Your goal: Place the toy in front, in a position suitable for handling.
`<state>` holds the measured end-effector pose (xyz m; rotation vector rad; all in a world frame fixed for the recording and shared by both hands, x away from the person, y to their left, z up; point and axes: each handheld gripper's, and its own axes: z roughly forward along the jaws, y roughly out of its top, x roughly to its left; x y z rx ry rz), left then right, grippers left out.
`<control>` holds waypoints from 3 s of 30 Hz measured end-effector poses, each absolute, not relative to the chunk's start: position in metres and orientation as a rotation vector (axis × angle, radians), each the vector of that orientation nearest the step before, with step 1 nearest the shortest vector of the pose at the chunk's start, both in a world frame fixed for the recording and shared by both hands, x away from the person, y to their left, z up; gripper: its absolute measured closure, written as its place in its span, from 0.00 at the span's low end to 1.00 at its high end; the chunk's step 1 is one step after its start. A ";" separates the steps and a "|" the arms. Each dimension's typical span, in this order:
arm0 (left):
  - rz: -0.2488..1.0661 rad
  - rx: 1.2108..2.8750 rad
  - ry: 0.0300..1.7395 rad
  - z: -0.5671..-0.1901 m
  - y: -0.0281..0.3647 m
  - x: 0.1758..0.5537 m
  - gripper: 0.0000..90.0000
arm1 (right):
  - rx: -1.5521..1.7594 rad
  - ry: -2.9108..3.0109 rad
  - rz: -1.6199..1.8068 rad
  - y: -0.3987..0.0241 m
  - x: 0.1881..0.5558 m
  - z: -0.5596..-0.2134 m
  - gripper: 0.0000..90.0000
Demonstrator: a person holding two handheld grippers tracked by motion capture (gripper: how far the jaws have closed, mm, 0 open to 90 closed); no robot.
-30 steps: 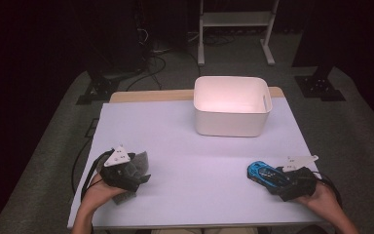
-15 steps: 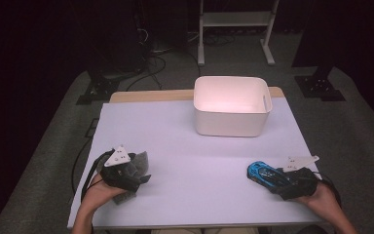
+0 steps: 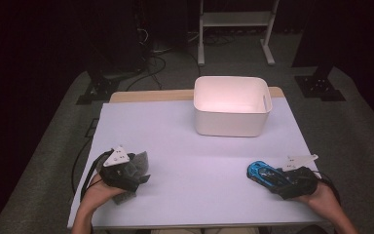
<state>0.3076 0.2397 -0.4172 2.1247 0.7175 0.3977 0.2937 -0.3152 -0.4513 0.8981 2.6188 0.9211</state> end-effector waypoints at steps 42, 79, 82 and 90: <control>0.400 2.109 0.722 -0.415 0.244 0.307 0.02 | 0.879 2.613 1.052 -0.316 0.291 -0.432 0.28; 0.396 2.107 0.725 -0.415 0.247 0.307 0.02 | 0.497 2.754 1.206 -0.215 0.321 -0.378 0.29; 0.399 2.107 0.722 -0.414 0.248 0.307 0.02 | 0.461 2.762 1.214 -0.206 0.323 -0.379 0.29; 0.397 2.099 0.724 -0.414 0.249 0.306 0.02 | 0.400 2.795 1.236 -0.182 0.330 -0.386 0.29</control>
